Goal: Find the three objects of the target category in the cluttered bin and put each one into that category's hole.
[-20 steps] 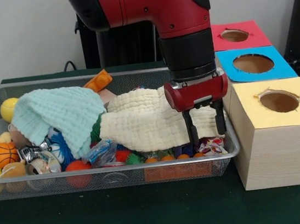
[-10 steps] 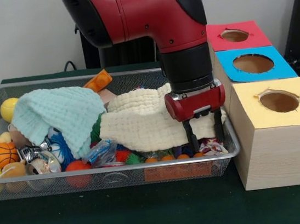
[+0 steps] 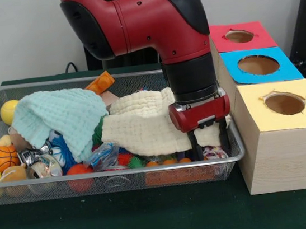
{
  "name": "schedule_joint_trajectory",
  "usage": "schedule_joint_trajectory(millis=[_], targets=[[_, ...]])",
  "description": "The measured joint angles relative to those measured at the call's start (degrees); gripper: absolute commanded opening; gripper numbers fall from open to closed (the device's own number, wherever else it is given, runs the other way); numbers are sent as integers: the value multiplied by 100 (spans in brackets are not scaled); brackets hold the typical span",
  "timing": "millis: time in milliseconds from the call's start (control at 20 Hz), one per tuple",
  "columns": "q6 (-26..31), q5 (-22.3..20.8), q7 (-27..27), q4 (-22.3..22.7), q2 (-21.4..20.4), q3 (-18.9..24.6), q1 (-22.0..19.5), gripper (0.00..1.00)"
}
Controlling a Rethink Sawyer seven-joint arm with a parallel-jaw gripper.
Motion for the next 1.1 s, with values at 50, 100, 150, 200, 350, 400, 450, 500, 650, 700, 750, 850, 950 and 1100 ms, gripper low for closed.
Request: schedule_joint_trajectory(millis=[50,100,150,200,350,400,450,500,650,700,750,850,950,1100], targets=[[0,0,0,-26,31,17,-19,100],[-1,1,0,-50,58,29,-35,100],[-2,1,0,-72,84,40,-48,100],[-1,1,0,-95,110,56,-62,100],[-1,1,0,-121,140,106,-107,100],[0,0,0,-122,146,126,-127,100],[0,1,0,-122,153,145,-146,100],[0,1,0,-130,172,183,-180,100],[54,1,-1,-165,201,248,-231,100],[83,1,-1,-173,204,262,-240,100],[178,1,-1,-201,206,296,-257,100],[236,1,-1,-220,209,312,-263,100],[430,1,-1,-293,214,350,-270,100],[677,1,-1,-398,213,361,-239,100]])
